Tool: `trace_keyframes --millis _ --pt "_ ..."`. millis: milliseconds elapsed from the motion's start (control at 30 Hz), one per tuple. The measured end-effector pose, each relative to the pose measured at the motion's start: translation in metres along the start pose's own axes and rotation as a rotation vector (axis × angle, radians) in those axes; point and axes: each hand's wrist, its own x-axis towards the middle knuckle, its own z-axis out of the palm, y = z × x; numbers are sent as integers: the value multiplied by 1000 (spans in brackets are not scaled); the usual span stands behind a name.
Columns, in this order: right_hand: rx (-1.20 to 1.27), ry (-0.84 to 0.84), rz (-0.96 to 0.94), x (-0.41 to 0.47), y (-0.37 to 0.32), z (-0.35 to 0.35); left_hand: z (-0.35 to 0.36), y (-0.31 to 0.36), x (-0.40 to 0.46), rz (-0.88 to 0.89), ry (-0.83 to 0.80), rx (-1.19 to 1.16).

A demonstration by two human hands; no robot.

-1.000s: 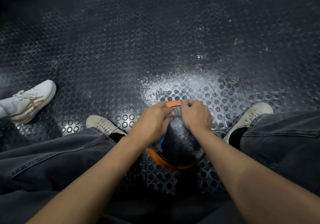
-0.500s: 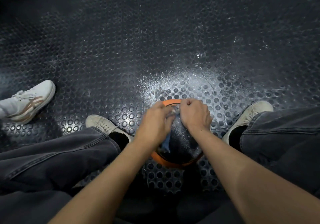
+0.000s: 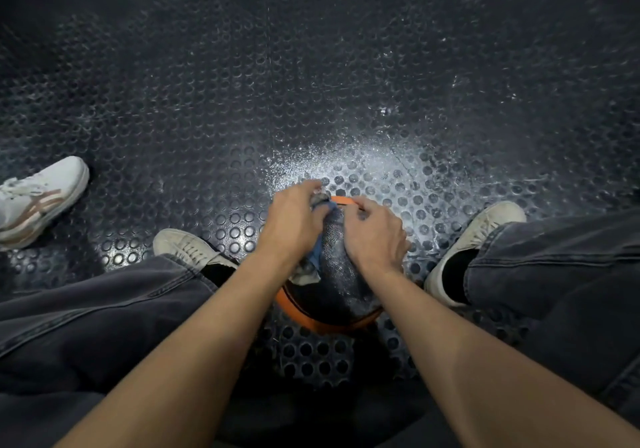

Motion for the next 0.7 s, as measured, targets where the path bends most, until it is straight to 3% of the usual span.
trace_keyframes --millis 133,200,333,433,600,700 --pt "21 26 70 8 -5 -2 -4 -14 -45 218 -48 19" --pt "23 -12 6 9 0 -1 -2 -20 -54 258 -52 -19" --pt "-120 -76 -321 -3 7 2 0 -15 -3 134 12 40" --pt "-126 -26 -285 -4 3 4 1 -13 -3 97 25 42" --pt "-134 -30 -298 -2 3 8 -5 -23 -54 271 -36 32" --pt "-165 -57 -328 2 2 10 -8 -22 -15 111 1 33"
